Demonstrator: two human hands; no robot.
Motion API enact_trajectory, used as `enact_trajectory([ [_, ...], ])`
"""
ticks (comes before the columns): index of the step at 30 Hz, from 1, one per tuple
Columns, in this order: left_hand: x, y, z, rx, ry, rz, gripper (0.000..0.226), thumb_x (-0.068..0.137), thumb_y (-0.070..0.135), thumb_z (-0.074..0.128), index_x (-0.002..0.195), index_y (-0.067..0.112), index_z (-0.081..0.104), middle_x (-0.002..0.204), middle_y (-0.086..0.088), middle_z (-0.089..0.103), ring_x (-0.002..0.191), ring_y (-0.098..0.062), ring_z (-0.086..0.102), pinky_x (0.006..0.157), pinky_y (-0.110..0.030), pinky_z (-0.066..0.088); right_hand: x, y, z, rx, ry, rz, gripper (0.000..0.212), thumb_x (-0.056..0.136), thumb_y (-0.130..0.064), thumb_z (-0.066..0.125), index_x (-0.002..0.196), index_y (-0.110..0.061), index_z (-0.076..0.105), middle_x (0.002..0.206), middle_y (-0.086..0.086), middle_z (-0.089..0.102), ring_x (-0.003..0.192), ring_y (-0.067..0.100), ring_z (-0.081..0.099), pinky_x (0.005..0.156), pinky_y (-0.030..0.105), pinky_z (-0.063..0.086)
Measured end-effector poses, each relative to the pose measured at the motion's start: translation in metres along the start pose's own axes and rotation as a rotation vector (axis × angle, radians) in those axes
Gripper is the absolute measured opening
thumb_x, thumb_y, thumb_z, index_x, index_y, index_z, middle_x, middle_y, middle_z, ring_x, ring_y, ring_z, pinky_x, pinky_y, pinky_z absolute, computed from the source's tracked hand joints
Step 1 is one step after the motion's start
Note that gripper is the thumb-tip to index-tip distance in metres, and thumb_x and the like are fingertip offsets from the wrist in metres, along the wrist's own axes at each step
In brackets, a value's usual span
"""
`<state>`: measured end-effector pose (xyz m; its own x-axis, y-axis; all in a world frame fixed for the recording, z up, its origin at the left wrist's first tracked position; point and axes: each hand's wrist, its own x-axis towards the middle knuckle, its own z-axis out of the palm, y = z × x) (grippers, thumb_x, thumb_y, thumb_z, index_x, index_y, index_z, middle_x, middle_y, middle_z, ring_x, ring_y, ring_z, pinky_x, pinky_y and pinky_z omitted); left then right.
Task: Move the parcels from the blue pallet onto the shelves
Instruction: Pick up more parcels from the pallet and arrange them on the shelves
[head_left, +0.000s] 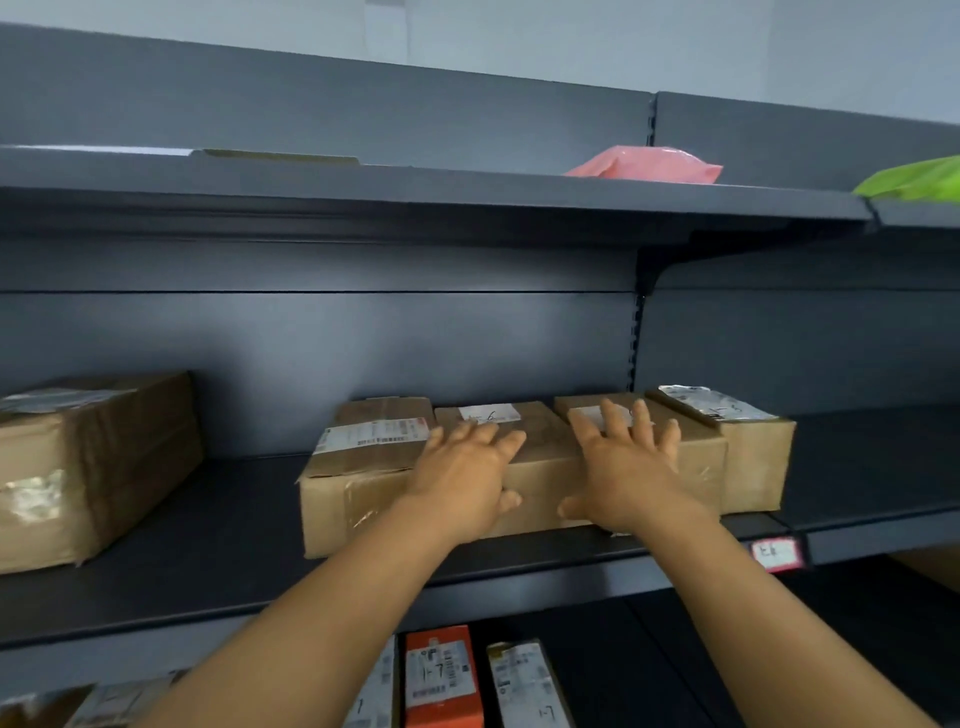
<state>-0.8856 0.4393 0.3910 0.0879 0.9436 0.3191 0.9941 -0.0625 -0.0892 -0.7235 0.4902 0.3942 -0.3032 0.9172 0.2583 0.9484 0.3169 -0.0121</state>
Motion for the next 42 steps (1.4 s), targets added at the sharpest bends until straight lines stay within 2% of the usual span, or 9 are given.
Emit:
enact_trajectory([
  [3,0.007,0.003,0.006,0.014,-0.019,0.007,0.063,0.095,0.038,0.053,0.15,0.03,0.024,0.154,-0.001,0.031,0.141,-0.023,0.028,0.115,-0.047,0.017,-0.002,0.01,0.004,-0.04,0.023,-0.035,0.094,0.081,-0.045,0.066,0.153,-0.028,0.007,0.159,0.01,0.007,0.146,0.038,0.0,0.117,0.055,0.001],
  [5,0.006,0.001,0.008,0.011,-0.016,0.0,0.061,0.095,0.034,0.054,0.149,0.03,0.027,0.151,0.001,0.036,0.137,-0.022,0.035,0.114,-0.046,0.02,-0.004,0.009,0.004,-0.055,0.048,-0.072,0.088,0.084,-0.032,0.064,0.153,-0.026,0.01,0.158,0.011,0.011,0.145,0.039,0.004,0.119,0.05,0.004],
  [10,-0.001,-0.02,0.008,-0.002,-0.012,-0.054,0.06,0.095,0.028,0.055,0.148,0.03,0.028,0.15,0.001,0.037,0.137,-0.023,0.036,0.115,-0.047,0.021,0.003,-0.009,0.001,-0.048,0.049,-0.148,0.086,0.083,-0.012,0.065,0.153,-0.024,0.016,0.158,0.01,0.016,0.146,0.034,0.01,0.118,0.045,0.01],
  [20,-0.036,-0.102,0.006,-0.017,-0.033,-0.169,0.057,0.096,0.022,0.052,0.147,0.031,0.03,0.151,0.001,0.036,0.133,-0.023,0.041,0.114,-0.046,0.023,0.023,-0.081,0.012,-0.006,0.1,-0.291,0.086,0.081,-0.015,0.067,0.152,-0.022,0.019,0.158,0.006,0.023,0.145,0.025,0.019,0.117,0.033,0.015],
  [24,-0.048,-0.125,0.0,-0.017,-0.055,-0.188,0.058,0.096,0.018,0.051,0.148,0.031,0.029,0.151,0.0,0.036,0.134,-0.022,0.039,0.116,-0.046,0.021,0.02,-0.105,0.013,-0.008,0.091,-0.317,0.094,0.078,-0.019,0.072,0.153,-0.022,0.015,0.158,0.005,0.02,0.146,0.025,0.018,0.117,0.033,0.014],
  [31,-0.064,-0.146,-0.003,-0.002,-0.059,-0.193,0.057,0.096,0.019,0.049,0.148,0.031,0.028,0.153,0.0,0.031,0.137,-0.021,0.035,0.116,-0.046,0.019,0.017,-0.128,0.013,0.031,0.09,-0.334,0.09,0.083,-0.015,0.063,0.155,-0.022,0.01,0.16,0.005,0.018,0.146,0.023,0.016,0.118,0.032,0.012],
  [35,-0.069,-0.152,-0.002,0.01,-0.049,-0.189,0.056,0.096,0.018,0.048,0.147,0.031,0.029,0.151,0.002,0.033,0.135,-0.021,0.037,0.116,-0.047,0.018,0.014,-0.134,0.012,0.046,0.074,-0.341,0.093,0.081,-0.016,0.067,0.154,-0.016,0.01,0.159,0.006,0.018,0.146,0.023,0.017,0.118,0.032,0.012],
  [39,-0.068,-0.15,-0.002,0.04,-0.038,-0.2,0.06,0.095,0.011,0.049,0.147,0.031,0.029,0.152,0.0,0.035,0.136,-0.02,0.038,0.117,-0.046,0.016,0.01,-0.132,0.007,0.12,0.094,-0.341,0.077,0.081,-0.014,0.067,0.148,-0.012,0.028,0.154,0.008,0.03,0.142,0.023,0.026,0.117,0.032,0.016],
  [42,-0.067,-0.145,-0.003,0.078,-0.019,-0.222,0.067,0.09,0.001,0.051,0.147,0.03,0.03,0.149,-0.002,0.039,0.133,-0.021,0.042,0.117,-0.044,0.017,0.005,-0.123,0.011,0.138,0.141,-0.313,0.069,0.087,-0.013,0.059,0.148,-0.023,0.028,0.155,0.003,0.027,0.145,0.023,0.019,0.119,0.041,0.006],
])
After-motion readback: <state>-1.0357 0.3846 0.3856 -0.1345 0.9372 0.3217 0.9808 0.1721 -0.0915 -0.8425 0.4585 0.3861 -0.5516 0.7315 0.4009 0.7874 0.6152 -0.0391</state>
